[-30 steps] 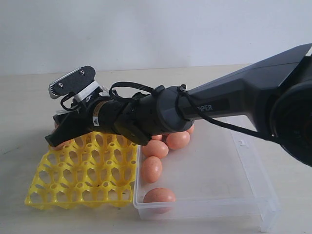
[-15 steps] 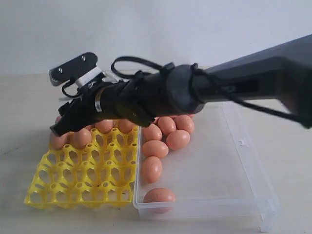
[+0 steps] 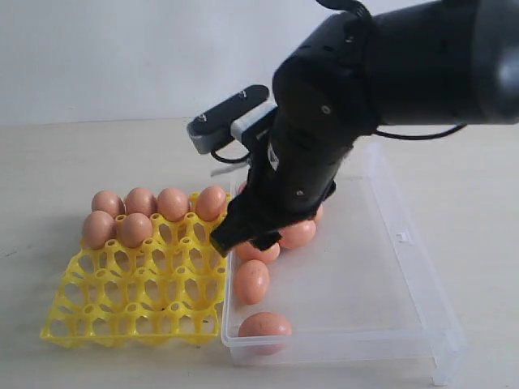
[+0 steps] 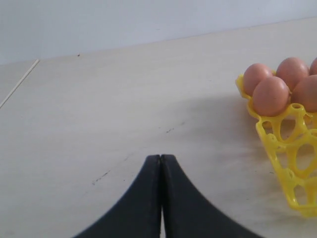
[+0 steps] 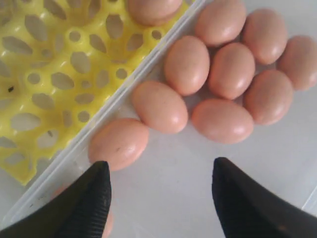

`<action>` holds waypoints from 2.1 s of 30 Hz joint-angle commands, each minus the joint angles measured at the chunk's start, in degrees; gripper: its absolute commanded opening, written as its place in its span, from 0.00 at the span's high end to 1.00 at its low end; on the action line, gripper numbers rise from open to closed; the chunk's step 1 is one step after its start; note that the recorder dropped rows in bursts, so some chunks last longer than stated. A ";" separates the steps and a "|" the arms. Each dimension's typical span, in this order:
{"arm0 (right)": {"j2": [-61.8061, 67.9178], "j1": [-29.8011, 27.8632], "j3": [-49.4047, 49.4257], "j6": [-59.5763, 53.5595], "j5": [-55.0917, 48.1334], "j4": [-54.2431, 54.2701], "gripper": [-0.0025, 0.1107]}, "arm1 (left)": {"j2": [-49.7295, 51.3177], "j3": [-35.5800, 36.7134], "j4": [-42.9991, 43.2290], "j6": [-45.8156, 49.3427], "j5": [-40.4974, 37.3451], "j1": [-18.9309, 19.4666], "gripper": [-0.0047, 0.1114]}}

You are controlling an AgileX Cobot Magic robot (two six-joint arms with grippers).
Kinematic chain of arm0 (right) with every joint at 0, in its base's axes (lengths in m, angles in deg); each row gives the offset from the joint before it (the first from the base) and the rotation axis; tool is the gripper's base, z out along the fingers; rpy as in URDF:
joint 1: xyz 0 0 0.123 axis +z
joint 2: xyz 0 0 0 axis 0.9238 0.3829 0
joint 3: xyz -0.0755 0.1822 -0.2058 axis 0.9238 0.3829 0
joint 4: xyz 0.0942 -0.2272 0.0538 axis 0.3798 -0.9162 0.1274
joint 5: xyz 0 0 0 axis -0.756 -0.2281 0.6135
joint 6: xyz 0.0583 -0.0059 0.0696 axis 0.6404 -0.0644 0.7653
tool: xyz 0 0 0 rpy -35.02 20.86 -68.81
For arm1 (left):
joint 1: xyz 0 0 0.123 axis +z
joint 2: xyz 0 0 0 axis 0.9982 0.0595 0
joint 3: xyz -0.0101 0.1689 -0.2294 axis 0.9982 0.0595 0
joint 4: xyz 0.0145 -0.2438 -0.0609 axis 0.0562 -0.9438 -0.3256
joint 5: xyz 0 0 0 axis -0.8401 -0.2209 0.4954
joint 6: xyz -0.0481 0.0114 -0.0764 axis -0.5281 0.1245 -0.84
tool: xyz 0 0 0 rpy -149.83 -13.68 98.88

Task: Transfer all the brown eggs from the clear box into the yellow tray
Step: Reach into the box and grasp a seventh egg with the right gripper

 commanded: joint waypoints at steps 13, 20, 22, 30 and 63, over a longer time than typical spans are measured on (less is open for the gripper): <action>0.36 -3.39 9.37 -3.32 11.55 -7.34 0.47 | -0.32 -0.23 -0.14 -0.26 0.52 -0.33 0.96; 2.26 -4.53 9.37 -16.82 11.85 -15.32 0.47 | -0.32 -0.23 -0.14 -0.26 0.52 -0.33 0.96; 3.44 -4.93 9.27 -20.70 12.73 -15.57 0.47 | -0.32 -0.23 -0.14 -0.26 0.52 -0.33 0.96; 7.25 -5.72 9.16 -26.42 17.28 -15.57 0.47 | -0.32 -0.23 -0.14 -0.26 0.52 -0.33 0.96; 2.97 -6.89 5.00 -14.93 20.40 -14.76 0.98 | -0.32 -0.23 -0.14 -0.26 0.52 -0.33 0.96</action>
